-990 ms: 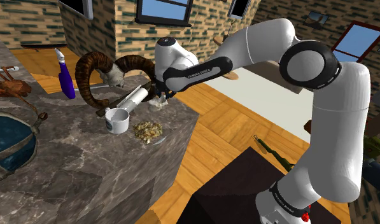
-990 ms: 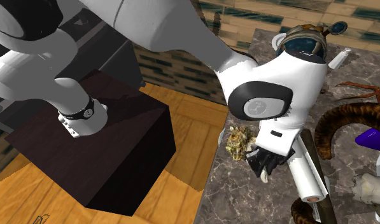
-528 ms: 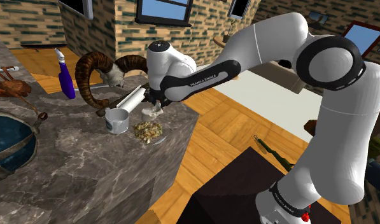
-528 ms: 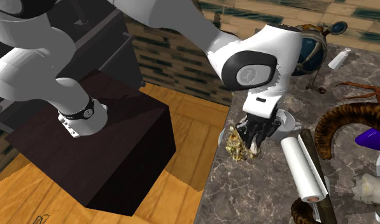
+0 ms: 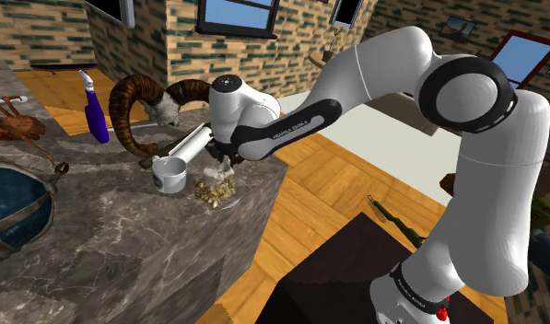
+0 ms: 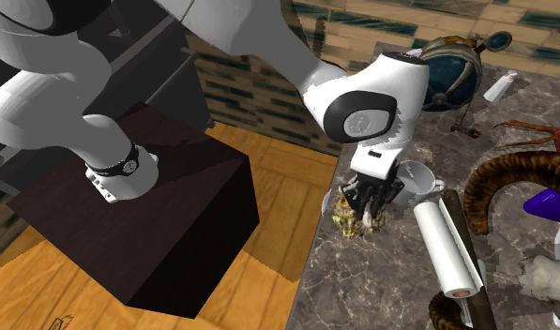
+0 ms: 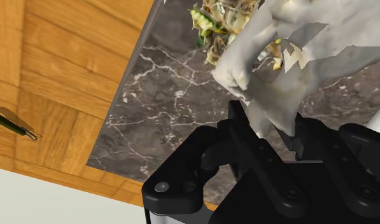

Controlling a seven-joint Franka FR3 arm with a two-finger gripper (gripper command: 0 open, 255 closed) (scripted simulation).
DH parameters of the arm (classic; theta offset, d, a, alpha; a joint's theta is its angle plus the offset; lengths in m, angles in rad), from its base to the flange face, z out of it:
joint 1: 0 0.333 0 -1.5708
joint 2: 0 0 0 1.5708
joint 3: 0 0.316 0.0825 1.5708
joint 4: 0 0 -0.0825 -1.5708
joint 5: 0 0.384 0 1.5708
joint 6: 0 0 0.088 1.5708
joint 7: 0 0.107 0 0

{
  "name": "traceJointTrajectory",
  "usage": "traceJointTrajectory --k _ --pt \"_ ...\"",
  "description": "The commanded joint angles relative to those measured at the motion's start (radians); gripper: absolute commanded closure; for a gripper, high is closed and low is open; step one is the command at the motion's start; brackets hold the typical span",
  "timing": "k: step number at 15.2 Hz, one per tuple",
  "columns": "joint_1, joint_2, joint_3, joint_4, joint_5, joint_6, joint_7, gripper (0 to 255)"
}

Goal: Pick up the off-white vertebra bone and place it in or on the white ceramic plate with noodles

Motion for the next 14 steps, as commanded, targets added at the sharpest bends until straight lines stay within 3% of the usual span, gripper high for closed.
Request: traceJointTrajectory --k 1,14 --pt "0.002 0.020 -0.004 0.004 -0.008 0.016 0.010 255" --pt "0.009 0.069 -0.017 0.004 -0.031 0.060 0.039 255"
